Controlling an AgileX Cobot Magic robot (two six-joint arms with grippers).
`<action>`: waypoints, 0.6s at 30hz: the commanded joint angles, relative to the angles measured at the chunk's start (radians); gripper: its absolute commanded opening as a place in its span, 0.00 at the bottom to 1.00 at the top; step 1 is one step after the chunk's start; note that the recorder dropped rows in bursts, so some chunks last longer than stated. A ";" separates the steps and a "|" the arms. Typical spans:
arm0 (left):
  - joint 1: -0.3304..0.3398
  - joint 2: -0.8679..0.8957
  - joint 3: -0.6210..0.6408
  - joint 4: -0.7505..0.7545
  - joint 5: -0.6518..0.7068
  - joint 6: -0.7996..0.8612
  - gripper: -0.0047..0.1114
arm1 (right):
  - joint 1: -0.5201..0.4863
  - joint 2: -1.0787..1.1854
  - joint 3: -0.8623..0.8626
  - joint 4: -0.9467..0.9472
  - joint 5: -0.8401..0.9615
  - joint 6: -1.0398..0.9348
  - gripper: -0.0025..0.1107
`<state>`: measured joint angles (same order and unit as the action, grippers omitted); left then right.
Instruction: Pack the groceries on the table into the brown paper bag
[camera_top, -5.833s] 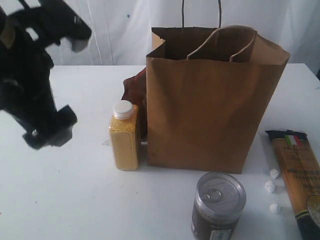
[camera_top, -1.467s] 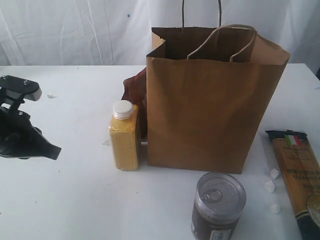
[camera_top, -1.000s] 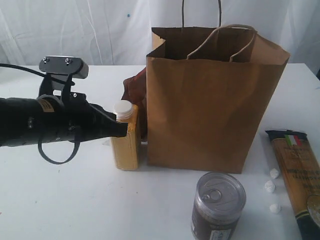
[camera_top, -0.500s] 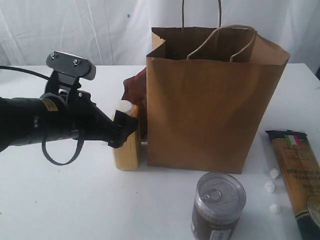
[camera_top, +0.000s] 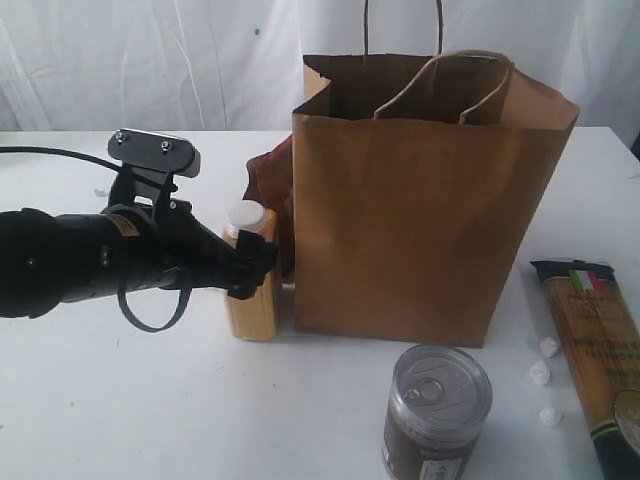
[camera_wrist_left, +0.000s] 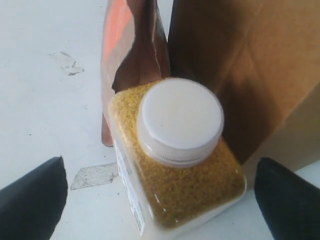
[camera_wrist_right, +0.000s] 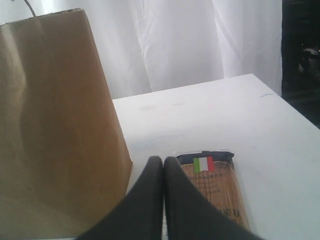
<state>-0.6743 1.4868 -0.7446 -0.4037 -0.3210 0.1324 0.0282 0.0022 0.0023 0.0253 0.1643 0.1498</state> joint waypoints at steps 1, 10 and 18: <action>-0.006 0.019 -0.003 -0.015 -0.022 -0.002 0.94 | 0.003 -0.002 -0.002 0.003 -0.002 0.002 0.02; -0.006 0.041 -0.003 -0.015 -0.063 -0.004 0.94 | 0.003 -0.002 -0.002 0.003 -0.002 0.002 0.02; -0.006 0.065 -0.003 -0.015 -0.084 -0.006 0.94 | 0.003 -0.002 -0.002 0.003 -0.002 0.002 0.02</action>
<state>-0.6750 1.5397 -0.7446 -0.4037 -0.3865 0.1324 0.0282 0.0022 0.0023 0.0270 0.1643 0.1498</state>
